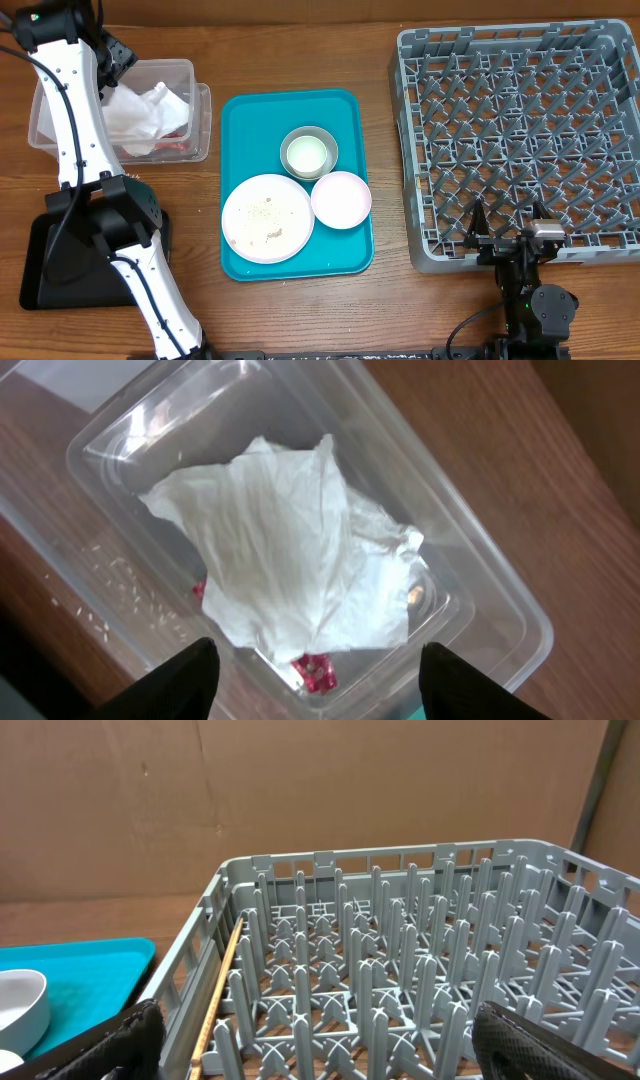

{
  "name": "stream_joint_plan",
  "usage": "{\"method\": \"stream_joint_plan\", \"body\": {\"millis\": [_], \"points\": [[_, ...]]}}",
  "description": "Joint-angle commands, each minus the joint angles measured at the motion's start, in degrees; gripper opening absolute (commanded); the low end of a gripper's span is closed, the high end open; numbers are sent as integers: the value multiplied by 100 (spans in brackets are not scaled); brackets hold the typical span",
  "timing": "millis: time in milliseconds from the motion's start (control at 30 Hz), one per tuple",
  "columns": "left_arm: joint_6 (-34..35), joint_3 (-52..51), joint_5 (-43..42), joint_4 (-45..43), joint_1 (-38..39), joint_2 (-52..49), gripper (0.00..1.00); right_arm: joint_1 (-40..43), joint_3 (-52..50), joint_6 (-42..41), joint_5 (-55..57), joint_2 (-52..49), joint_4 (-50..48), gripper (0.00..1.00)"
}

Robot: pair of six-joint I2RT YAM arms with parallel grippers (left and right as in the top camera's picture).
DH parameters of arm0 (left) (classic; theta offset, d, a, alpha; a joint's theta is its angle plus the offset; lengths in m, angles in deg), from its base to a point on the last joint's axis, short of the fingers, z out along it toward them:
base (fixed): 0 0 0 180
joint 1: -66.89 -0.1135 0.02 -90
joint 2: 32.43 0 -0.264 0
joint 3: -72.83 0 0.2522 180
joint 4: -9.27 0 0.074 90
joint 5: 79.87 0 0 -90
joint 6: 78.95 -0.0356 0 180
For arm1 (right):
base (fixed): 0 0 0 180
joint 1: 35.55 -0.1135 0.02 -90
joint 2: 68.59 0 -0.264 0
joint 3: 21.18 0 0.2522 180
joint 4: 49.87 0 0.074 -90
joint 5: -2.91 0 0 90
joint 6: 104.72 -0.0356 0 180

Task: Sort waste into correct bins and load items into the dishwasher

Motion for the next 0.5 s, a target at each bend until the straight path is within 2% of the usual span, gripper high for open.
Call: {"method": "stream_joint_plan", "body": {"millis": [0,167,300,367,467], "points": [[55,-35,-57,162,-4,-28,67,13,-59,20,35,46,-37,100],[-540,-28,-262,476,-4,116,66,13,-59,20,35,46,-35,100],[-590,-28,-264,1073,-2,299,53,13,-59,20,35,46,-37,100],[-592,-28,-247,1276,13,435,40,13,-59,20,35,46,-35,100],[-708,-28,-308,1375,17,752,38,13,-59,20,35,46,-35,100]]}}
